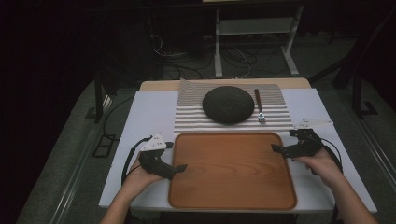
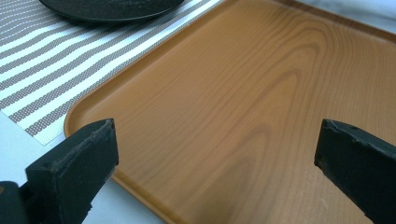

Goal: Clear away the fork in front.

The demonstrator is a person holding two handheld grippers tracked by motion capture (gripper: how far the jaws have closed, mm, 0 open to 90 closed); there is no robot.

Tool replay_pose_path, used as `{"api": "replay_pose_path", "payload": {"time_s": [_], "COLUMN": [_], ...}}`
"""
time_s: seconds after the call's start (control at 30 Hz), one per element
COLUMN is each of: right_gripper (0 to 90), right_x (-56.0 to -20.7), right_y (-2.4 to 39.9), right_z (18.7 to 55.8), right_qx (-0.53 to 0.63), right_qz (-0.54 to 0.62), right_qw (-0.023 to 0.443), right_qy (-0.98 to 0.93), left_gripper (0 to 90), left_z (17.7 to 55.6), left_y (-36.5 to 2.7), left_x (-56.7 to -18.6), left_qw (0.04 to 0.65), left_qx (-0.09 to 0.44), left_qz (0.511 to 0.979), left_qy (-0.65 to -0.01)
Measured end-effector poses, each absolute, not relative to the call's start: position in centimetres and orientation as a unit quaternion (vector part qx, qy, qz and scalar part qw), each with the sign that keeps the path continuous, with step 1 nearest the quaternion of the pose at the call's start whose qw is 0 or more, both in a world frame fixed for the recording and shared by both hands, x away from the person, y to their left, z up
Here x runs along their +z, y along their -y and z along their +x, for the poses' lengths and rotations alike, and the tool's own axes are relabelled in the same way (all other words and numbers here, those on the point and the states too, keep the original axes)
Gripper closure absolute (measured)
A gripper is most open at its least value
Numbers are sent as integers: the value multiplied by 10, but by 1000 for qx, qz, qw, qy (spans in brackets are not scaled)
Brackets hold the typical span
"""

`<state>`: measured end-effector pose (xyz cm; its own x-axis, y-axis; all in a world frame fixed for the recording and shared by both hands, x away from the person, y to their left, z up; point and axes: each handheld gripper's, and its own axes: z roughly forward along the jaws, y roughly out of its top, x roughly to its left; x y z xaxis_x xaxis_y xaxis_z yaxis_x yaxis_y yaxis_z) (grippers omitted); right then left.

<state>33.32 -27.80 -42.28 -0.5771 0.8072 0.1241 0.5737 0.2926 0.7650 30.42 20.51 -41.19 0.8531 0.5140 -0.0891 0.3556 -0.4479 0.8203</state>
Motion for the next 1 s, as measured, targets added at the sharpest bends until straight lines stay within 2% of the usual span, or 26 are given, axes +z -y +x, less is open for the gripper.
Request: {"api": "replay_pose_path", "payload": {"time_s": [1.0], "right_gripper": [0], "right_x": [-413], "right_y": [276], "right_z": [379], "right_qx": [383], "right_qz": [457], "right_qw": [129], "right_qy": [-792], "left_gripper": [0], "left_z": [304], "left_y": [-205], "left_x": [-415], "left_qw": [456], "left_qx": [84], "left_qz": [847], "left_qy": [-261]}}
